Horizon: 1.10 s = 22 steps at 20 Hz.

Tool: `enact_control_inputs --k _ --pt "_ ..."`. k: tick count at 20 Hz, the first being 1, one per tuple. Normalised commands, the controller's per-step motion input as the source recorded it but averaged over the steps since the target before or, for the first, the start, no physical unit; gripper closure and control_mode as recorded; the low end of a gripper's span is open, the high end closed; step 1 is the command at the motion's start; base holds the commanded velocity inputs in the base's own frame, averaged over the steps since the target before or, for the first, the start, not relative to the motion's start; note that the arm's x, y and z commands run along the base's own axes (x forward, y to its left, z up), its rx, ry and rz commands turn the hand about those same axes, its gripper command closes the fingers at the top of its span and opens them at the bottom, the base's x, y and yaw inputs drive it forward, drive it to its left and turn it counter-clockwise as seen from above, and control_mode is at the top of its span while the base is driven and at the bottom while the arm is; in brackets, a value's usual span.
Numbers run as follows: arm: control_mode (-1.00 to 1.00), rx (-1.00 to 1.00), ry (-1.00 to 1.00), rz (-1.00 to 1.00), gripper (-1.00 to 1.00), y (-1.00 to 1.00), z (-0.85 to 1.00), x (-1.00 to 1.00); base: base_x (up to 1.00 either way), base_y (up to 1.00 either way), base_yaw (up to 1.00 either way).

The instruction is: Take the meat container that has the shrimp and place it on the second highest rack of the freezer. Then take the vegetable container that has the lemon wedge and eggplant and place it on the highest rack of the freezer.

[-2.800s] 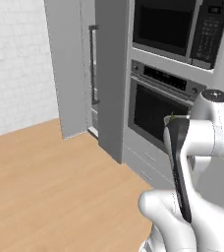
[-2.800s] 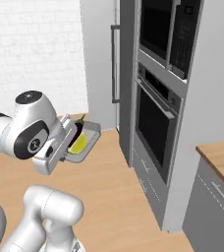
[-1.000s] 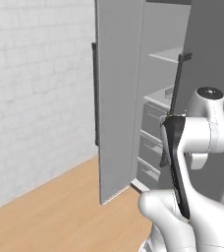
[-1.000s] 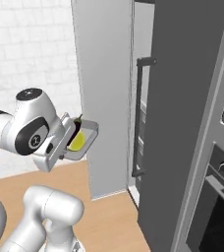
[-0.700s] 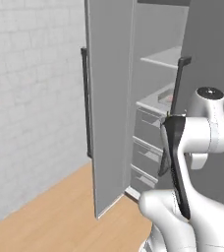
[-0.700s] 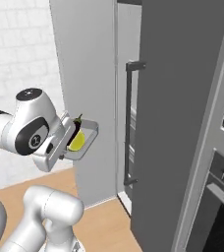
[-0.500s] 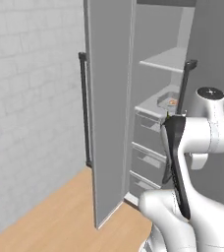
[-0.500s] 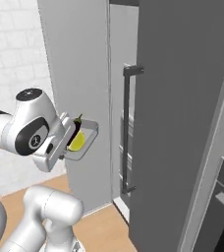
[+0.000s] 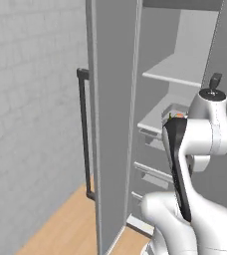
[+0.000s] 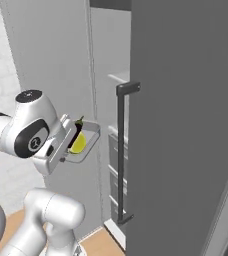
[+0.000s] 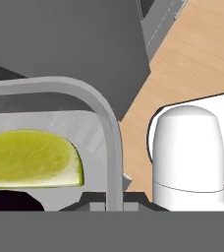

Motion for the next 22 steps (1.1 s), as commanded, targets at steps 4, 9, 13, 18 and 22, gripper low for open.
enact_control_inputs --k 4,9,13,18,22 --pt "1.0 0.0 0.0 0.0 1.0 0.0 0.0 0.0 0.61 0.02 -0.33" --pt "1.0 0.0 0.0 0.0 1.0 0.0 0.0 0.0 0.45 0.19 -0.34" --pt "1.0 0.0 0.0 0.0 1.0 0.0 0.0 0.0 0.31 0.27 -0.35" --pt "1.0 0.0 0.0 0.0 1.0 0.0 0.0 0.0 0.32 0.26 -0.35" --pt "1.0 0.0 0.0 0.0 1.0 0.0 0.0 0.0 0.28 0.46 -0.27"
